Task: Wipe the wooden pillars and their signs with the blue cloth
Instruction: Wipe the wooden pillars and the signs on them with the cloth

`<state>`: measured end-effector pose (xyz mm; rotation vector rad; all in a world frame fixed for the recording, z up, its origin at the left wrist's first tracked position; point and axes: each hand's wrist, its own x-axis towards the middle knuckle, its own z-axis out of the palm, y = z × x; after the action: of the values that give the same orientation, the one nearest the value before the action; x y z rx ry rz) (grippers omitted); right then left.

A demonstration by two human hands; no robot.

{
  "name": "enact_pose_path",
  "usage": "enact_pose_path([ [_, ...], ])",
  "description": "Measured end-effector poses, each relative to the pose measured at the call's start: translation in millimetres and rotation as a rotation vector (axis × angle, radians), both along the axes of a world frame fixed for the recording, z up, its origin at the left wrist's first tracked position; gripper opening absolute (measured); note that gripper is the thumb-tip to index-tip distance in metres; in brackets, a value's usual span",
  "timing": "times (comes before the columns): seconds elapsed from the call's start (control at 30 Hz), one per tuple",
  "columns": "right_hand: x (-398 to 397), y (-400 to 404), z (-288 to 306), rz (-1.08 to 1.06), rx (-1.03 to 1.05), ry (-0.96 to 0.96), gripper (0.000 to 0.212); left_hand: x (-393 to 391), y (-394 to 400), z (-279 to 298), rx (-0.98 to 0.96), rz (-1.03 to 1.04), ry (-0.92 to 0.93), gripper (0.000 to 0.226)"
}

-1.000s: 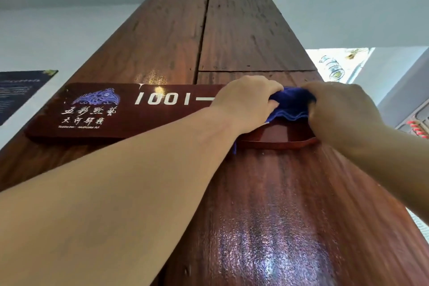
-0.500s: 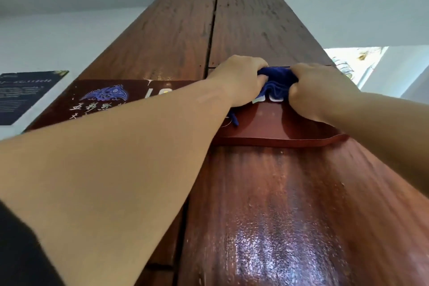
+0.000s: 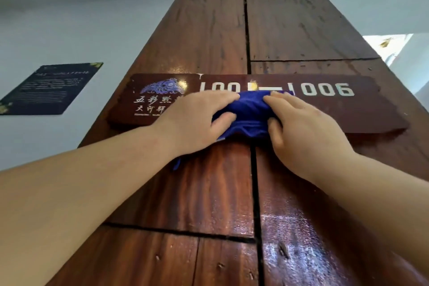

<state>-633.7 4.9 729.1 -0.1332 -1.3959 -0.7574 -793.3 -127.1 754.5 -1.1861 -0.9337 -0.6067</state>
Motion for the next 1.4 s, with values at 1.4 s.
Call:
enact_pose_path([
  [1.4, 84.2, 54.2, 50.9, -0.141, -0.229, -0.039, 0.043, 97.8, 74.6, 51.2, 0.057, -0.012, -0.069, 0.035],
])
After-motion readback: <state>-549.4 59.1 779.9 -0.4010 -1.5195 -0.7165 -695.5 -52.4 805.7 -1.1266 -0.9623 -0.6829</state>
